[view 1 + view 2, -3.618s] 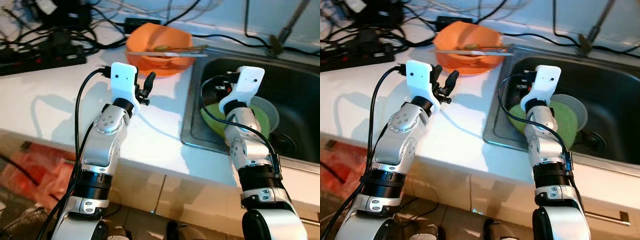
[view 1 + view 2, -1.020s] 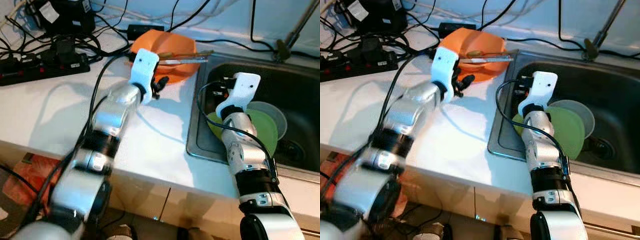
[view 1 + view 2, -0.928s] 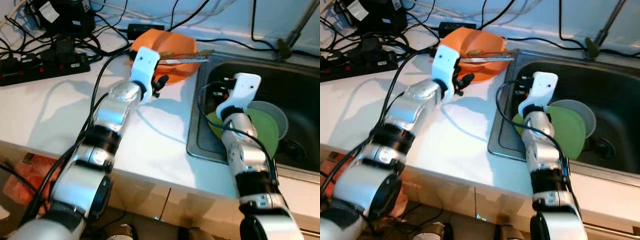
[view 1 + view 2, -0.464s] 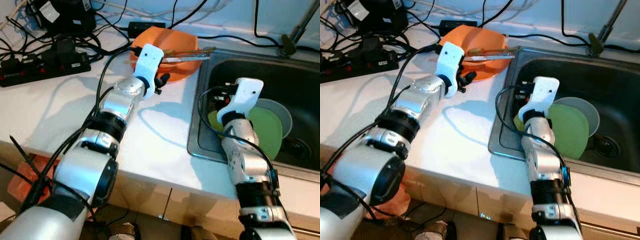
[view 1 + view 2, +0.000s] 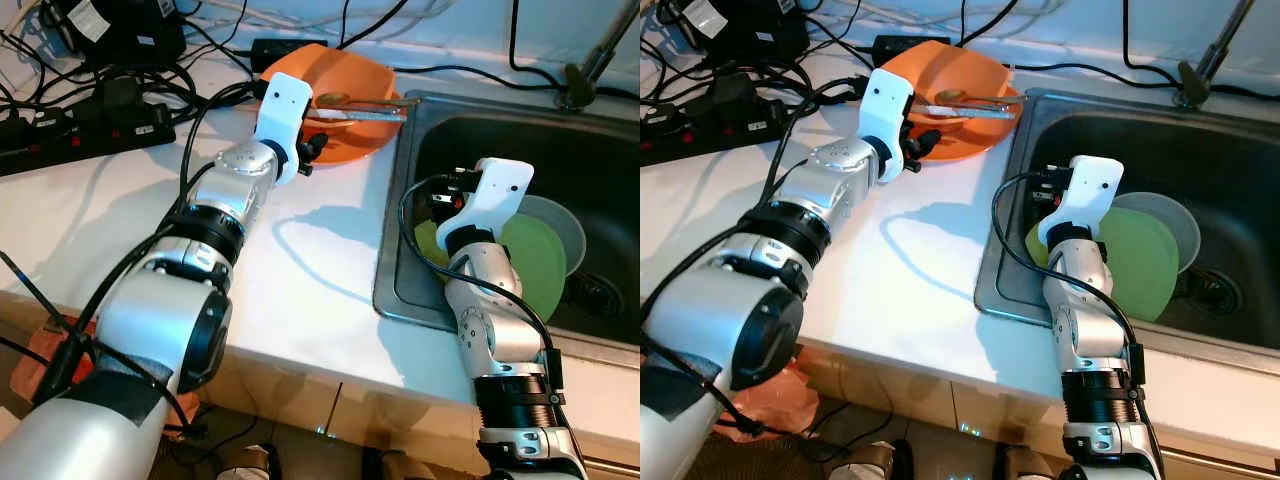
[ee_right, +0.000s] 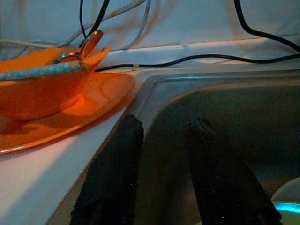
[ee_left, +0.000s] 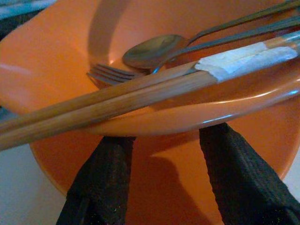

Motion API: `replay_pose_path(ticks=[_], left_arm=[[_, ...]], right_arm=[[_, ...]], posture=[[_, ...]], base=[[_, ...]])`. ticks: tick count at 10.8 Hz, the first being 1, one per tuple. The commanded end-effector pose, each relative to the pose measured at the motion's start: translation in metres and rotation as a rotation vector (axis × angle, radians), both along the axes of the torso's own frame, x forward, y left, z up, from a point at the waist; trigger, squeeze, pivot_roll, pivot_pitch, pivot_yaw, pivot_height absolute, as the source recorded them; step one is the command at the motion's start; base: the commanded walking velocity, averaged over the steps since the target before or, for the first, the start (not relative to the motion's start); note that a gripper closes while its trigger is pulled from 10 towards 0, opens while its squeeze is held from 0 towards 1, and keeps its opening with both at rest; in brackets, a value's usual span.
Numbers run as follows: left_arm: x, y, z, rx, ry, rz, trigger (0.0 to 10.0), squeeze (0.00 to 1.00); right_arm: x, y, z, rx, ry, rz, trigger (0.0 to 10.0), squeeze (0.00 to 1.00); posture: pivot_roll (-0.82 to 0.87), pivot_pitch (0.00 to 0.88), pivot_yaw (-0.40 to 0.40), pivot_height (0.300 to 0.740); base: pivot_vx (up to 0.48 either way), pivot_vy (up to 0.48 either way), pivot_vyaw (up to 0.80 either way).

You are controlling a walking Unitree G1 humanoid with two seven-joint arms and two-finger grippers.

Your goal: Kitchen organization

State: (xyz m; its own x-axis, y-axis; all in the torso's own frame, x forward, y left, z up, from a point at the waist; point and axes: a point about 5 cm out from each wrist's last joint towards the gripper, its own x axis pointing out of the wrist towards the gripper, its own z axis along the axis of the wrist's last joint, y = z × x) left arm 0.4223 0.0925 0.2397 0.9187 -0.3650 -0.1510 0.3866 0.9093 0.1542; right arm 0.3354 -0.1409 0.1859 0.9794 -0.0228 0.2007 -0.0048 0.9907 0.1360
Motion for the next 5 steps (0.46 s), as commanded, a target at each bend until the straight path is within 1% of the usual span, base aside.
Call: replay_pose_path(ticks=[1, 3, 4, 5], left_arm=[[0.002, -0.001, 0.011, -0.014, -0.016, -0.008, 10.0, 0.00], [0.001, -0.001, 0.008, -0.033, 0.018, -0.038, 10.0, 0.00], [-0.001, -0.001, 0.000, -0.016, 0.057, -0.075, 10.0, 0.00], [-0.001, 0.000, -0.003, -0.011, 0.070, -0.081, 10.0, 0.00]], right_arm=[[-0.006, -0.003, -0.020, 0.001, 0.080, -0.016, 10.0, 0.00], [-0.007, -0.004, -0.020, 0.001, 0.086, -0.019, 10.0, 0.00], [-0.007, -0.004, -0.021, 0.002, 0.092, -0.016, 10.0, 0.00], [-0.007, -0.003, -0.021, 0.003, 0.094, -0.013, 10.0, 0.00]], posture=[[-0.04, 0.223, 0.061, 0.740], [-0.04, 0.229, 0.062, 0.740], [-0.03, 0.228, 0.061, 0.740], [-0.02, 0.226, 0.061, 0.740]], base=[[0.000, 0.000, 0.00], [0.000, 0.000, 0.00], [0.000, 0.000, 0.00], [0.000, 0.000, 0.00]])
